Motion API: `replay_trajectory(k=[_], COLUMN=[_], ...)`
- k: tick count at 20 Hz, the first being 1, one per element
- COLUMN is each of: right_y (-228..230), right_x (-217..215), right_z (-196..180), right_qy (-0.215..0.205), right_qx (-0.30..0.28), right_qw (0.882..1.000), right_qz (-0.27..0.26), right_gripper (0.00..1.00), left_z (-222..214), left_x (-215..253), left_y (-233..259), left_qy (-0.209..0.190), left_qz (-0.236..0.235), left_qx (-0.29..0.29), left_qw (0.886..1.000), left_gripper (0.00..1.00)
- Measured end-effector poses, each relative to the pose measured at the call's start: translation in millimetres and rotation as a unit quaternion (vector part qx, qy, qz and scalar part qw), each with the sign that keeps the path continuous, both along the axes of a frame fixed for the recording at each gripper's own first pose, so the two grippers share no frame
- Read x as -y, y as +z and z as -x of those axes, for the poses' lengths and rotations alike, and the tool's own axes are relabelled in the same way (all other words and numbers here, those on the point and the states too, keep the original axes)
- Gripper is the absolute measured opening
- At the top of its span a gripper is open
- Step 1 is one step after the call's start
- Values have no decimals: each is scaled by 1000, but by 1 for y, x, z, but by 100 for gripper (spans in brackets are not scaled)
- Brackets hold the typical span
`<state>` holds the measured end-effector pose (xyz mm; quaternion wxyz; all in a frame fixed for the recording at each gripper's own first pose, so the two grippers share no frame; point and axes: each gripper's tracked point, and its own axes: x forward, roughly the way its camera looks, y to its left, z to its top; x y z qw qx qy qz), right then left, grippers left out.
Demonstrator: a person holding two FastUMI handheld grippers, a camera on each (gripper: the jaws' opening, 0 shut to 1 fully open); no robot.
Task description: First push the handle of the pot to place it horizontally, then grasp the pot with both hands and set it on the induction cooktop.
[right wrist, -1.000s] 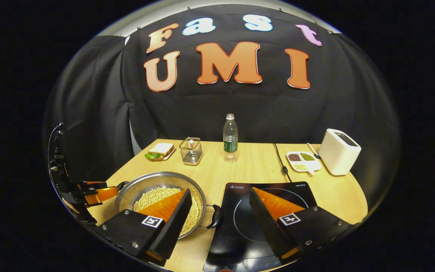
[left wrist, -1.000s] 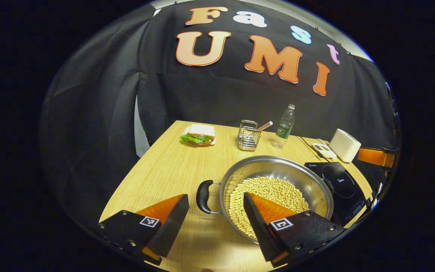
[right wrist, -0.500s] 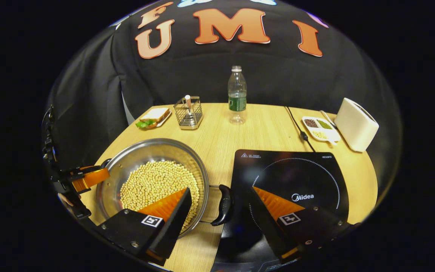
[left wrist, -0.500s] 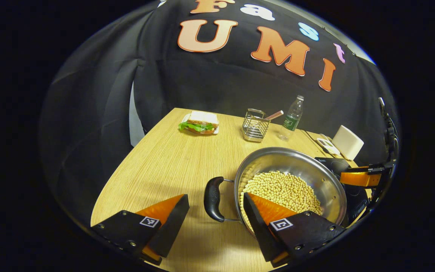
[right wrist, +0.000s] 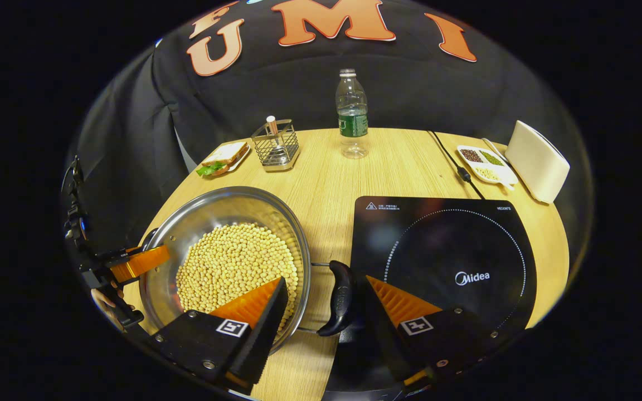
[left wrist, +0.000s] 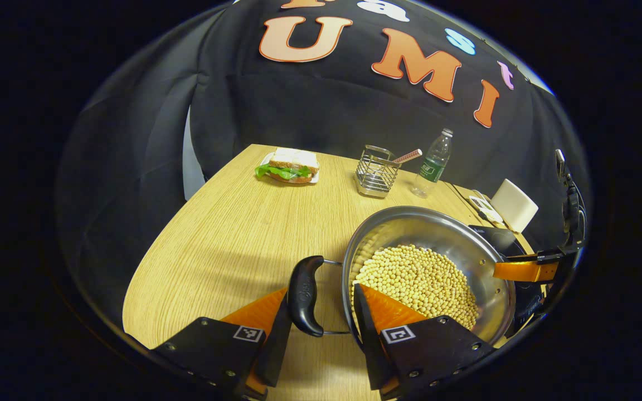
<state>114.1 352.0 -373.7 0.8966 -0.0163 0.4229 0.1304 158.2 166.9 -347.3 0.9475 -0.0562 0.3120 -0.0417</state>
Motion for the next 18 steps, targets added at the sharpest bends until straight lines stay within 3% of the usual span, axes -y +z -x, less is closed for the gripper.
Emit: replay_trajectory(k=[2, 3, 6, 18], right_y=[-3, -2, -1, 10], right_x=[2, -1, -1, 6], right_z=[-4, -3, -3, -10], right_qy=[-3, -4, -16, -27], right_qx=[1, 0, -12, 23], right_qw=[1000, 1000, 1000, 999], right_qz=[-3, -3, -3, -28], right_gripper=[74, 61, 54, 52], left_z=[3, 3, 10, 38], left_x=[0, 0, 2, 44], left_y=[4, 6, 7, 72], left_qy=[4, 9, 24, 22], left_qz=[-3, -3, 1, -15], left_qx=[-3, -4, -9, 28], left_qw=[1000, 1000, 1000, 999], left_gripper=[56, 55, 52, 50])
